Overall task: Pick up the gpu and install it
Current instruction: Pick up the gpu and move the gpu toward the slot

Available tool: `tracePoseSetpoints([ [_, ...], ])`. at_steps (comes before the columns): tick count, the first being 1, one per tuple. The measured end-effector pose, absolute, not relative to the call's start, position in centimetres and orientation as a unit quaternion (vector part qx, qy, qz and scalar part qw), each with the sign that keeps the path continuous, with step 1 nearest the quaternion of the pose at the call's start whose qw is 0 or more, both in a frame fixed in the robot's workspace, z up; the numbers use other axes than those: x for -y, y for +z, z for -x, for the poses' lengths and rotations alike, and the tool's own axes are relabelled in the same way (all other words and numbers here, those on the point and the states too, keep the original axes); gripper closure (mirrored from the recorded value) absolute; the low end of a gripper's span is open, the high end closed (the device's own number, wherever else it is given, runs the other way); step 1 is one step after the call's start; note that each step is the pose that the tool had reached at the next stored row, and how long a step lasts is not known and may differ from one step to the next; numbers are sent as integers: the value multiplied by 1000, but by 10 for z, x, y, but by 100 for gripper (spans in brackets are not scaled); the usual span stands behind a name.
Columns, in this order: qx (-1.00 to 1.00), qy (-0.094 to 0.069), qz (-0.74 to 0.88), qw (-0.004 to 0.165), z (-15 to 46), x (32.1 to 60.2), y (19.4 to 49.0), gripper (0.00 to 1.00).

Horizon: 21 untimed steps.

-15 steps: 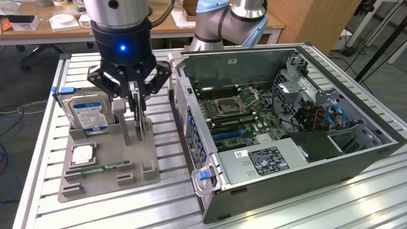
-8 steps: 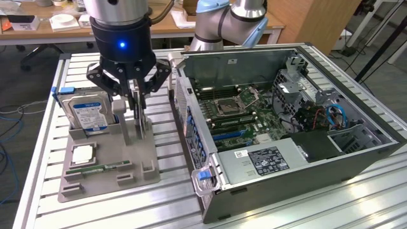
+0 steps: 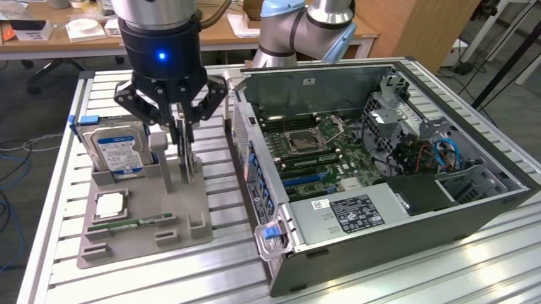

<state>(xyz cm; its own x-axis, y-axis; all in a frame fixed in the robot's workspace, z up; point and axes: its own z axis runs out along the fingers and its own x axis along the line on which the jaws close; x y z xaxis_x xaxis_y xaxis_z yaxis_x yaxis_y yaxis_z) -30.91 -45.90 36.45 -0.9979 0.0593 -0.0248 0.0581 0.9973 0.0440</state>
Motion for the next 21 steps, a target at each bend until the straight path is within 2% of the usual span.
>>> tracePoseSetpoints([
  [21, -999, 22, -29, 13, 309, 459, 375, 74],
])
